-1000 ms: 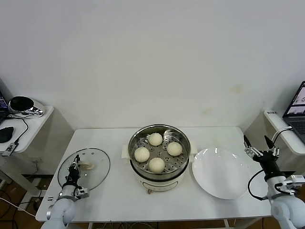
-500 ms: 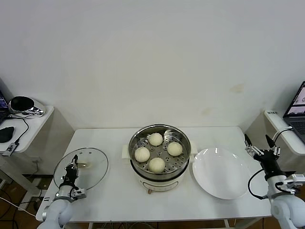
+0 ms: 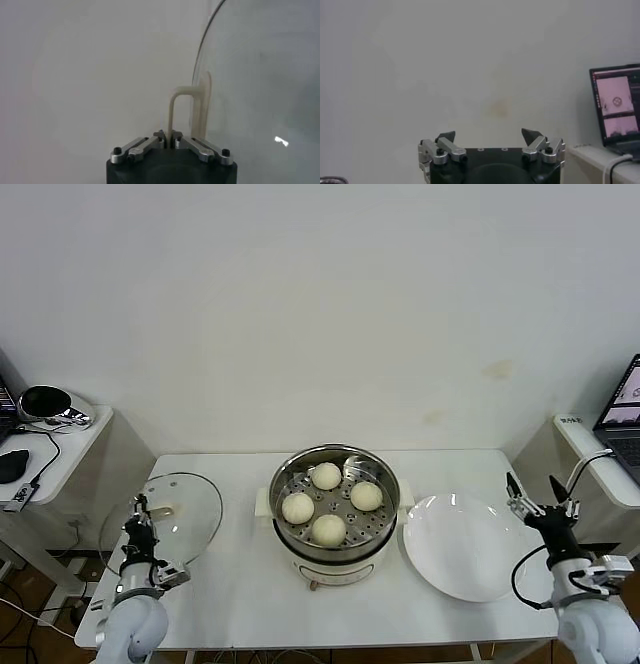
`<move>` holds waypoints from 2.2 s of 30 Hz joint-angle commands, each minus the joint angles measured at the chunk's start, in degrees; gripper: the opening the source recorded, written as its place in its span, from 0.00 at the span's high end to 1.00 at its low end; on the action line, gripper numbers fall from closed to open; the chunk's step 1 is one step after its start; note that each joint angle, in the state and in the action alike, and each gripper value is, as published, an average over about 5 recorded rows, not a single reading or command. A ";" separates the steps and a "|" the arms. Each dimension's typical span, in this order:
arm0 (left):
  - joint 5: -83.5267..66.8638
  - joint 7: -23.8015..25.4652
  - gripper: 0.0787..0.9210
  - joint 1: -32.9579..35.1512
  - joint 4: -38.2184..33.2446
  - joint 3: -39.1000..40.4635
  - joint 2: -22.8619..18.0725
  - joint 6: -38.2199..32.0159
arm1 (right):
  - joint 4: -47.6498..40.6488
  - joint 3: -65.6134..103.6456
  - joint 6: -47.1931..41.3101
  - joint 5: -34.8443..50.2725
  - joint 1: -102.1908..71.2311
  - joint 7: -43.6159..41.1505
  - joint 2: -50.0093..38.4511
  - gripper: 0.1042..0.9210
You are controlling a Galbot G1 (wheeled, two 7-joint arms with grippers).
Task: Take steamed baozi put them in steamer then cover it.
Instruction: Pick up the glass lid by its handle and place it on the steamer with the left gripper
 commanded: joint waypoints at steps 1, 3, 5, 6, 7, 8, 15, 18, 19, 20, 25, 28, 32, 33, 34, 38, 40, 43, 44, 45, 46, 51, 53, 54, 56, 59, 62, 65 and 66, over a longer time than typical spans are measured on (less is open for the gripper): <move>4.68 8.40 0.93 3.21 -18.24 0.21 -0.03 15.61 | 1.09 -0.57 -0.94 -1.01 -0.02 0.00 1.46 0.12; 6.39 11.31 0.93 2.03 -20.42 1.50 -0.13 17.46 | 1.34 -0.75 -1.24 -1.83 -0.08 -0.14 1.70 0.12; 8.60 14.08 0.93 0.87 -22.31 3.07 -0.82 18.81 | 1.71 -0.92 -1.69 -2.82 -0.31 -0.25 2.13 0.12; 9.79 15.00 0.93 0.43 -22.89 3.94 -1.37 19.19 | 1.95 -1.03 -1.93 -3.56 -0.50 -0.33 2.42 0.12; 10.89 15.74 0.93 0.07 -23.31 4.81 -1.96 19.49 | 2.16 -1.14 -2.12 -4.42 -0.69 -0.42 2.70 0.12; 11.70 15.96 0.93 -0.17 -23.47 5.72 -2.53 19.68 | 2.33 -1.21 -2.26 -5.33 -0.85 -0.51 3.02 0.12; 14.65 15.98 0.93 -1.86 -22.53 12.22 -6.20 19.75 | 3.74 -0.39 -4.01 -9.59 -1.44 -0.61 6.85 0.12; 15.73 16.31 0.93 -3.09 -21.61 14.99 -7.96 19.74 | 3.85 -0.18 -4.20 -12.01 -1.46 -0.96 8.64 0.12; 16.20 16.54 0.93 -3.50 -21.36 15.92 -8.60 19.78 | 3.83 -0.11 -4.20 -12.62 -1.51 -1.06 9.25 0.12; 16.73 16.95 0.93 -3.92 -21.15 16.78 -9.22 19.86 | 3.77 -0.04 -4.18 -13.09 -1.59 -1.17 9.84 0.12; 18.97 19.42 0.93 -6.21 -19.54 20.53 -11.06 20.50 | 2.06 -0.44 -3.83 -15.37 -2.09 -2.02 12.68 0.12; 19.83 20.59 0.93 -7.99 -17.65 22.94 -11.44 20.91 | 0.03 -1.71 -3.23 -16.51 -1.91 -2.32 14.66 0.12; 21.51 21.44 0.93 -10.74 -14.92 25.66 -13.13 21.41 | -0.87 -3.13 -2.87 -17.31 -1.82 -2.59 16.75 0.12; 22.02 21.55 0.93 -11.40 -14.33 26.19 -13.71 21.49 | -0.73 -3.39 -2.92 -17.36 -1.94 -2.72 17.02 0.12; 22.54 21.67 0.93 -12.07 -13.68 26.81 -14.29 21.54 | -0.55 -3.64 -3.01 -17.43 -2.08 -2.86 17.18 0.12; 23.87 21.99 0.93 -14.42 -11.57 29.20 -16.12 21.67 | -0.25 -4.70 -3.33 -17.25 -2.95 -3.18 16.73 0.12; 24.16 22.10 0.93 -15.53 -10.66 30.11 -16.87 21.78 | -0.27 -5.39 -3.31 -16.85 -3.61 -3.24 15.84 0.12; 24.62 22.35 0.93 -17.06 -9.48 31.25 -17.77 21.95 | -0.23 -6.42 -3.32 -16.49 -4.41 -3.35 14.52 0.12; 24.79 22.47 0.93 -17.43 -9.21 31.61 -18.00 22.00 | -0.20 -6.70 -3.37 -16.40 -4.54 -3.38 14.21 0.12; 24.99 22.63 0.93 -17.67 -9.04 31.97 -18.20 22.03 | -0.20 -6.86 -3.44 -16.37 -4.56 -3.40 14.01 0.12; 25.26 22.79 0.93 -17.82 -8.95 32.35 -18.40 22.05 | -0.21 -6.99 -3.52 -16.32 -4.52 -3.42 13.87 0.12; 27.24 23.66 0.93 -18.06 -8.53 34.97 -19.85 22.18 | -0.51 -6.94 -4.03 -15.82 -3.95 -3.59 13.69 0.12; 27.79 23.82 0.93 -18.10 -7.93 36.10 -20.47 22.26 | -0.58 -6.92 -4.34 -15.31 -4.07 -3.80 13.22 0.12; 28.02 23.78 0.93 -18.08 -7.53 36.56 -20.70 22.29 | -0.58 -6.97 -4.43 -15.04 -4.29 -3.93 12.82 0.12; 28.36 23.62 0.93 -17.88 -6.82 37.37 -20.99 22.31 | -0.50 -7.14 -4.50 -14.53 -4.99 -4.22 11.77 0.12; 28.75 23.53 0.93 -17.32 -6.36 38.34 -21.32 22.32 | -0.27 -7.32 -4.47 -14.16 -5.95 -4.50 10.23 0.12; 29.18 23.89 0.93 -16.95 -6.36 39.72 -21.95 22.52 | -0.09 -7.04 -4.62 -13.94 -6.13 -4.57 9.42 0.12; 29.68 24.38 0.93 -17.03 -6.16 41.19 -22.40 22.76 | 0.10 -6.54 -4.90 -13.72 -5.94 -4.62 9.35 0.12; 29.80 24.52 0.93 -17.16 -6.02 41.61 -22.46 22.83 | 0.15 -6.41 -4.96 -13.70 -5.96 -4.65 9.40 0.12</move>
